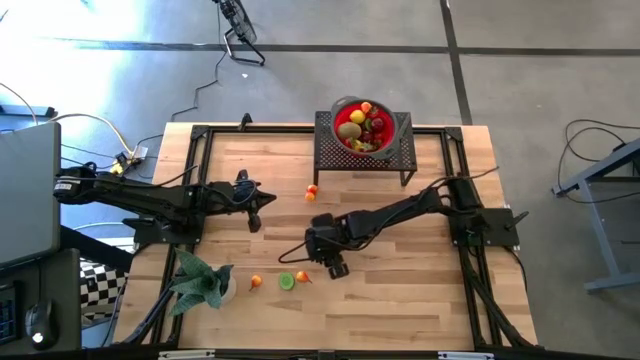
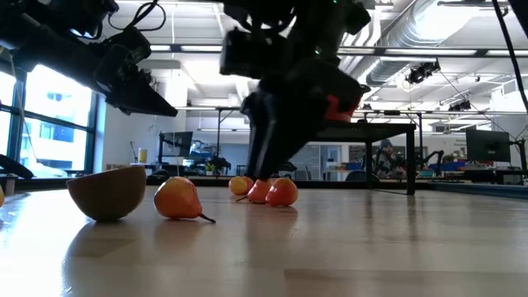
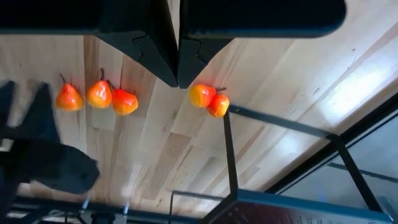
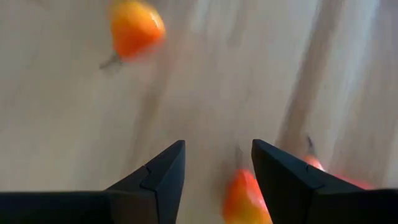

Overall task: Pick & Place Fruit
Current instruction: Put the pear into the strainer on the shelf

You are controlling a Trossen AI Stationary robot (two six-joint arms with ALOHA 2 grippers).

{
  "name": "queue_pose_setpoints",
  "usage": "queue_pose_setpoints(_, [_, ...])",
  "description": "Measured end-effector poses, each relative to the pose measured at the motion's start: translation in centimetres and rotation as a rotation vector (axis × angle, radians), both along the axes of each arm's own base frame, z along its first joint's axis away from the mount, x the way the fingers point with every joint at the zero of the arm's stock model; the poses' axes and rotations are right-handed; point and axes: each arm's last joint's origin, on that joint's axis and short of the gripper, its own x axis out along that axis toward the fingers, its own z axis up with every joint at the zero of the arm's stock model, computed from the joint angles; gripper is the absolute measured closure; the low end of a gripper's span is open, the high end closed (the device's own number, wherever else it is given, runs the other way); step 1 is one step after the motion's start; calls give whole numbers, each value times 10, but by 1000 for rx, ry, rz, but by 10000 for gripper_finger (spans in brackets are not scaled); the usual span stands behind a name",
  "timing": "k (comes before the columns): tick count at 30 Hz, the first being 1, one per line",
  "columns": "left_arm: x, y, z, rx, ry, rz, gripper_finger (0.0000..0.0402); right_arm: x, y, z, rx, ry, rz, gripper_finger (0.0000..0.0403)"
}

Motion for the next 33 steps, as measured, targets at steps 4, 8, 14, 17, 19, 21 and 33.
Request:
queue_pose_setpoints(4, [0,0,0,0,1,0,396,2,-6,-5,2,13,-16,229])
queue_pose_setpoints(8, [0,0,-1,0,8,0,396,4,-15,-10,20,29,-29,246])
queue_pose_setpoints(14, [0,0,-1,0,10,0,396,5,-29,-11,60,44,-56,279])
queue_pose_setpoints(17, [0,0,-1,0,11,1,396,6,-34,-11,71,45,-62,289])
queue_pose_setpoints(19, [0,0,-1,0,11,1,396,6,-34,-11,71,45,-62,293])
queue_pose_setpoints(21, [0,0,-1,0,11,1,396,7,-33,-13,71,47,-61,294])
queue_pose_setpoints(33, [0,0,-1,2,11,5,396,6,-32,-13,73,47,-57,294])
